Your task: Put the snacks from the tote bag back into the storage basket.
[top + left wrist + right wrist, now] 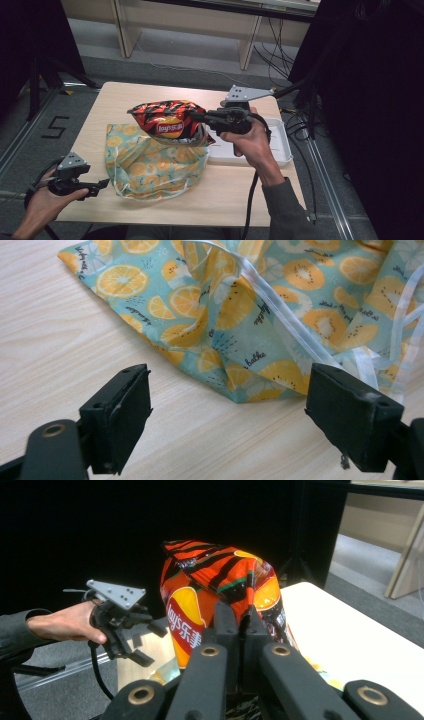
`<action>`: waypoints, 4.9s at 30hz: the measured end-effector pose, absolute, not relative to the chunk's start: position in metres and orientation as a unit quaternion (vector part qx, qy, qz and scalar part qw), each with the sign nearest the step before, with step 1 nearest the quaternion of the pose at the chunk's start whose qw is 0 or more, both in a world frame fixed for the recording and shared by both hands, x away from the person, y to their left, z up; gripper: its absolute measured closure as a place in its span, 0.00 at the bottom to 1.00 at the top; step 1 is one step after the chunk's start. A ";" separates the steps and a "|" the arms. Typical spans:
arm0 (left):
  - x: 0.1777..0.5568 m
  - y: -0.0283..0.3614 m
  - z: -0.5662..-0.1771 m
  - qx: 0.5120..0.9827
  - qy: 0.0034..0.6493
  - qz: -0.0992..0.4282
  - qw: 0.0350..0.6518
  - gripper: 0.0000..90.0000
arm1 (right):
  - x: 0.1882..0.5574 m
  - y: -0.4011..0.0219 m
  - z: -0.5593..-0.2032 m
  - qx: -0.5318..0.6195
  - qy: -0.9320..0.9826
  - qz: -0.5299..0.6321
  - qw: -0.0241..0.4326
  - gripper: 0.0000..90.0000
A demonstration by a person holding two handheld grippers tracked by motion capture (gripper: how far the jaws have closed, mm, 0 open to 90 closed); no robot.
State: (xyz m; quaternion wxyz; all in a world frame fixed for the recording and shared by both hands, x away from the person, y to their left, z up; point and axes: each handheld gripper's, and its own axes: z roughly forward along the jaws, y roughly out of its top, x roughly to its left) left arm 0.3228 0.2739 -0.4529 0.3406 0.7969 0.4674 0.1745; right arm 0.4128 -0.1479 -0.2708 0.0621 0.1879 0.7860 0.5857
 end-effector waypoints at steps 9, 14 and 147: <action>0.323 0.276 -0.454 0.803 0.462 0.173 0.333 0.19 | 0.423 -0.182 -0.264 0.228 0.778 0.581 0.070 1.00; 0.323 0.276 -0.454 0.805 0.461 0.170 0.333 0.19 | 0.431 -0.203 -0.263 0.244 0.773 0.579 0.086 1.00; 0.328 0.280 -0.458 0.820 0.452 0.161 0.313 0.21 | 0.547 -0.300 -0.381 0.499 0.748 0.407 0.162 0.97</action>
